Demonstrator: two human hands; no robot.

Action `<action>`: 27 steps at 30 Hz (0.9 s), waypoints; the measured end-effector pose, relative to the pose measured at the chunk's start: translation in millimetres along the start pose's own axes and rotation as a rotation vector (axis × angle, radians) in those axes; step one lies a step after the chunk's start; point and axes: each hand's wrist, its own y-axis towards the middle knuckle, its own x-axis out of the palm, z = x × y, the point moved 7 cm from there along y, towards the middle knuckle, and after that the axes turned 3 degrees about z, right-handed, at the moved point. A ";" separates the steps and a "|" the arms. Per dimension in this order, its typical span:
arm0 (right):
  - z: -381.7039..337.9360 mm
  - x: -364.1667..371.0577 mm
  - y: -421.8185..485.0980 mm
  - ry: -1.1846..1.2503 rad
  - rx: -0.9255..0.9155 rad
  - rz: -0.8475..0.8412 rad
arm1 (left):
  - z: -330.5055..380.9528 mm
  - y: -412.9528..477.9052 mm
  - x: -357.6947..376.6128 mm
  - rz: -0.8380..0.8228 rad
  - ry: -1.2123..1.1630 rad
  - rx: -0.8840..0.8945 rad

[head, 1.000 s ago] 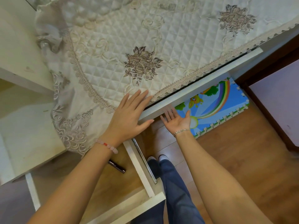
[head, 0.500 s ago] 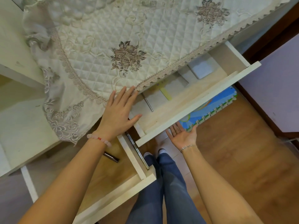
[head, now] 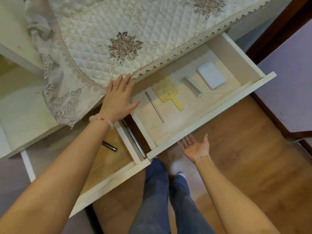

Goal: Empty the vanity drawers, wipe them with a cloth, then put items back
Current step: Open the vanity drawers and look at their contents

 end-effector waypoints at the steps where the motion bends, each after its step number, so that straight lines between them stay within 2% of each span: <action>1: -1.1 -4.6 -2.2 -0.002 0.001 0.001 | 1.1 -0.4 -0.6 -0.005 -0.008 -0.006; 11: -14.3 -19.5 -34.1 -0.111 -0.026 -0.057 | 47.0 -29.6 -8.7 0.054 -0.121 0.010; 15: -27.4 -20.9 -55.0 -0.315 -0.116 -0.097 | 69.7 -50.5 -11.4 0.074 -0.154 0.007; 20: -63.0 -5.2 -96.4 -0.807 -0.474 -0.097 | 102.6 -82.6 -27.3 0.135 -0.198 -0.001; 27: -94.2 45.5 -171.4 -1.498 -1.085 -0.217 | 131.1 -127.9 -54.0 0.188 -0.221 -0.066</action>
